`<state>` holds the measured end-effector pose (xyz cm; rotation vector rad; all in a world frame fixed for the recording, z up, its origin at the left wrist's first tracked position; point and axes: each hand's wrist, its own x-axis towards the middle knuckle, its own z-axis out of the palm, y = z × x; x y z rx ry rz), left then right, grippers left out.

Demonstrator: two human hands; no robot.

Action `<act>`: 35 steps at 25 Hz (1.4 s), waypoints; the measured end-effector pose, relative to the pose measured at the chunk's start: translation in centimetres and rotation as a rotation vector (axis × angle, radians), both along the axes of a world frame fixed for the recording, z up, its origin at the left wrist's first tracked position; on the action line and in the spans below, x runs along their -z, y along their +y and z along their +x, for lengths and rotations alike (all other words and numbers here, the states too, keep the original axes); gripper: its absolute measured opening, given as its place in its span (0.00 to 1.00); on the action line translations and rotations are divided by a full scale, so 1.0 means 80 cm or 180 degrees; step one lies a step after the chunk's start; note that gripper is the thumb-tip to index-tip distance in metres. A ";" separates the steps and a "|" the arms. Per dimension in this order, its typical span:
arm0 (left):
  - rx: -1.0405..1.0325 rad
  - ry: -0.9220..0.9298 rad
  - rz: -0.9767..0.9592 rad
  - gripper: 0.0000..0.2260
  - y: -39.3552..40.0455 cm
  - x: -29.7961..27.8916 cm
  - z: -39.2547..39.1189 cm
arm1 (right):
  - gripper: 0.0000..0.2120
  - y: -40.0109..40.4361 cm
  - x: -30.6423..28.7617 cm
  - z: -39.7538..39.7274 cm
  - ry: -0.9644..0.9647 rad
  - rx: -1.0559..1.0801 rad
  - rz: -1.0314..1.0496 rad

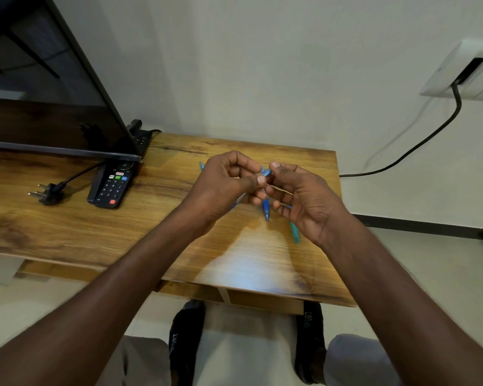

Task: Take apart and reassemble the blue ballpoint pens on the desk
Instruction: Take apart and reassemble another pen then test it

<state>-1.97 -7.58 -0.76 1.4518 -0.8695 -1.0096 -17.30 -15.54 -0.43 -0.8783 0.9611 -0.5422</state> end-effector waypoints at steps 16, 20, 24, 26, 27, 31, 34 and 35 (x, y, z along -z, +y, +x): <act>0.0560 -0.0339 0.0561 0.11 0.003 -0.002 -0.008 | 0.06 -0.003 -0.008 0.003 -0.0905 0.0244 0.0322; 0.0535 -0.0285 0.0494 0.10 0.003 -0.003 -0.008 | 0.09 -0.003 -0.008 0.003 -0.1024 0.0238 0.0525; 0.0464 -0.0390 0.0549 0.10 0.005 -0.001 -0.013 | 0.16 -0.002 -0.010 0.003 -0.0742 -0.0050 0.0310; 0.0402 -0.0366 0.0582 0.12 0.005 -0.001 -0.015 | 0.16 -0.003 -0.011 0.002 -0.0760 -0.0030 0.0348; 0.0399 -0.0334 0.0587 0.13 0.004 0.000 -0.014 | 0.15 -0.005 -0.012 0.001 -0.0845 0.0035 0.0430; 0.0973 -0.0269 0.0835 0.11 0.004 0.000 -0.012 | 0.14 -0.011 -0.006 0.000 -0.1165 0.0411 0.0731; 0.1250 -0.0176 0.0992 0.10 0.006 0.001 -0.014 | 0.15 -0.014 -0.002 0.003 -0.1367 0.0786 0.0834; 0.1292 -0.0140 0.1009 0.10 0.006 0.000 -0.015 | 0.15 -0.016 -0.001 0.002 -0.1440 0.0905 0.0849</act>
